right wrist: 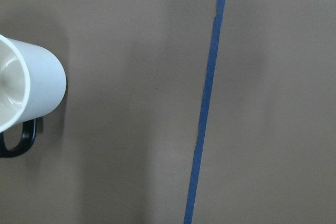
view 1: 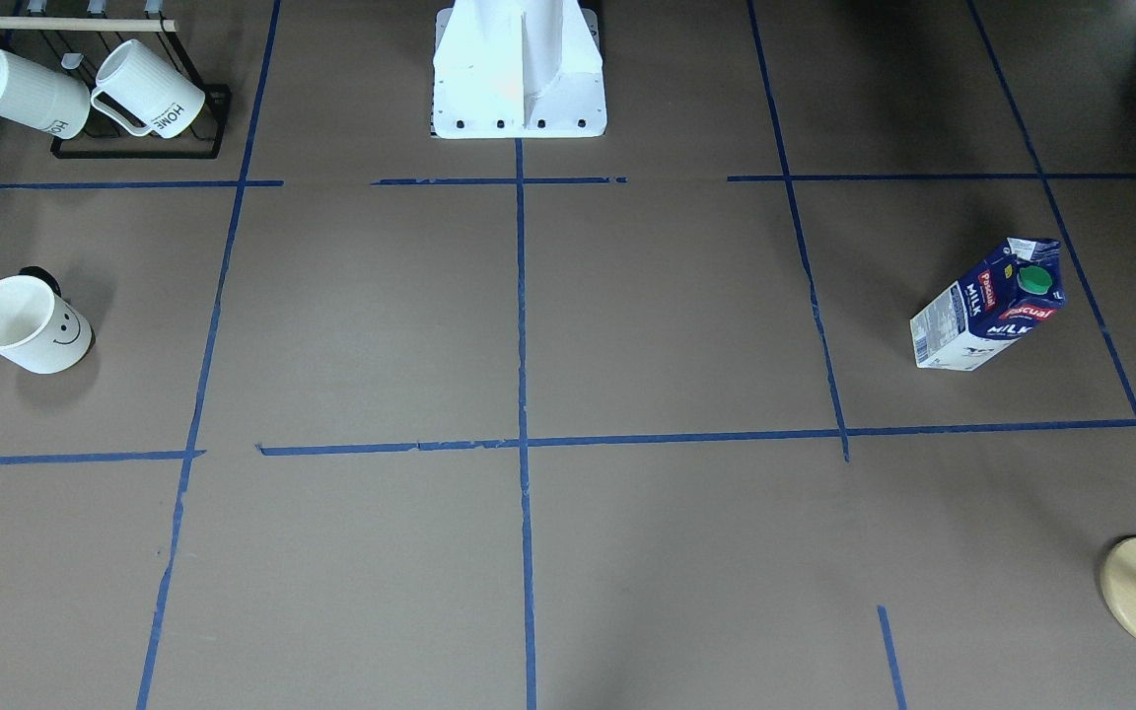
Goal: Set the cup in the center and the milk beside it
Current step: 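Move the right gripper down over the white mug and grasp it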
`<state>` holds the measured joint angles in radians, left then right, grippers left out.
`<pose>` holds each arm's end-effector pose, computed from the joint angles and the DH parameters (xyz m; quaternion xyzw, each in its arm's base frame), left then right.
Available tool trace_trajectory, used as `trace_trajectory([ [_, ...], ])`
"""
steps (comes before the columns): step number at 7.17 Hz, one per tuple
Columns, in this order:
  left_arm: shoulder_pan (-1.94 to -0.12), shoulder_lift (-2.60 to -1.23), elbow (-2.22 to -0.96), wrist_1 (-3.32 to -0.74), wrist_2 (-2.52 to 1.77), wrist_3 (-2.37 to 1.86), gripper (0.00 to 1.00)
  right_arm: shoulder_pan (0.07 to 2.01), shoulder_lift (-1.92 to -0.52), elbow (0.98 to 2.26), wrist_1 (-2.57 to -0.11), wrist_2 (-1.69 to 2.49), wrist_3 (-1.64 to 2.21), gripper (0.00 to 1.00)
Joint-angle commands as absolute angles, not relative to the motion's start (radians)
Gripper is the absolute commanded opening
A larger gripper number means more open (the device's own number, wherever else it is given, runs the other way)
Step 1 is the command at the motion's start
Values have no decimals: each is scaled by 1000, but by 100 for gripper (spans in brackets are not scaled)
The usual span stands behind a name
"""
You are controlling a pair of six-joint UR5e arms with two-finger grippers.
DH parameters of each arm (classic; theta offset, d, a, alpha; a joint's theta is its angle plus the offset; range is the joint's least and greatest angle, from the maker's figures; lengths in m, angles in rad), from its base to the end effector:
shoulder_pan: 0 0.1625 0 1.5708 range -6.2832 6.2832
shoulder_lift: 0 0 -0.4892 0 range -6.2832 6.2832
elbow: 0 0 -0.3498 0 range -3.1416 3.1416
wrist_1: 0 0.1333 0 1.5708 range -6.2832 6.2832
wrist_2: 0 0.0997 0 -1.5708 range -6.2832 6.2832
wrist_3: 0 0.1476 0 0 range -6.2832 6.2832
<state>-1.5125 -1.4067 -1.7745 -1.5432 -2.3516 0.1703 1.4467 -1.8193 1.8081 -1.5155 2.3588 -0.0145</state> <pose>-0.0078 -0.3716 0.7349 0.0268 0.3796 0.1077 0.9184 -0.0129 -0.3346 0.7402 -0.0007 -0.3843 -0.0724 0.9204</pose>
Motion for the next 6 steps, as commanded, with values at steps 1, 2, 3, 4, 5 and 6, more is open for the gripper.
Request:
trace_trajectory([
  [1,-1513,-1407,-1781,-1543,-2353,170,100,1447,-1819,1781,-1477,2359,-15,100],
  [2,-1513,-1407,-1781,-1543,-2353,170,100,1447,-1819,1781,-1444,2359,-15,100],
  [3,-1513,-1407,-1781,-1543,-2353,170,100,1447,-1819,1775,-1389,2365,-11,100],
  [4,-1511,-1407,-1781,-1543,-2353,170,100,1445,-1809,1776,-1361,2390,-8,100],
  [5,-1512,-1407,-1781,-1543,-2353,170,100,1434,-1801,1781,-1350,2393,27,100],
  [6,-1513,-1407,-1782,-1543,-2353,170,100,1387,-1792,1782,-1277,2390,122,100],
])
